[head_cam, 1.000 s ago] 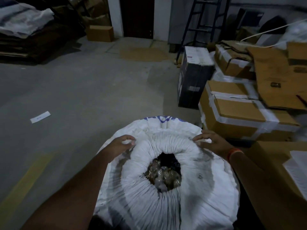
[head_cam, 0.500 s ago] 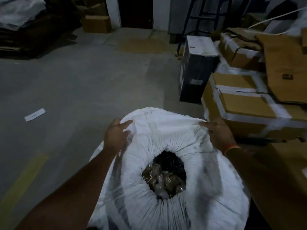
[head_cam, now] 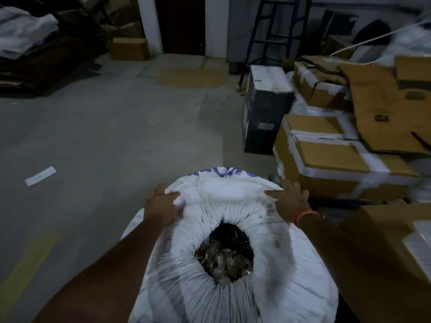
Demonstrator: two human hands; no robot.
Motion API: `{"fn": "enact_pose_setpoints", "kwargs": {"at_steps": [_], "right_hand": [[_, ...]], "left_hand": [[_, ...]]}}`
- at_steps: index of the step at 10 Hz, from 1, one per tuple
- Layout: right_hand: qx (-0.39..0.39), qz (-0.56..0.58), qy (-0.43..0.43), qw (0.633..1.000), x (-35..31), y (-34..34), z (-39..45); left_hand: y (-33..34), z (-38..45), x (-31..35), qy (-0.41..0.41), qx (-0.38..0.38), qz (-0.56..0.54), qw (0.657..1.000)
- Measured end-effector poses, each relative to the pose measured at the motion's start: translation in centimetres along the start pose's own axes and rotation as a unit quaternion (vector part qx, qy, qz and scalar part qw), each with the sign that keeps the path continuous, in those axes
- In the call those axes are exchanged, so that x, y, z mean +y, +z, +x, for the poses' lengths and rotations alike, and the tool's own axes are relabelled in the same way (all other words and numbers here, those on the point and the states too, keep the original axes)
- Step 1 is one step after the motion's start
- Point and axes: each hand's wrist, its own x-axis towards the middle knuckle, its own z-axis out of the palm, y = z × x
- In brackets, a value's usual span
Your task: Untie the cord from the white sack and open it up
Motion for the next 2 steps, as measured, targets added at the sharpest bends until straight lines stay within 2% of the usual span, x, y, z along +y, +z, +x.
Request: {"fn": "enact_pose_setpoints", "kwargs": {"at_steps": [2], "right_hand": [[0.061,0.047,-0.012,0.997,-1.8,-3.3,-4.9]], "left_hand": [[-3.4,-3.3,2.5,0.099,0.103,-0.084,0.986]]}}
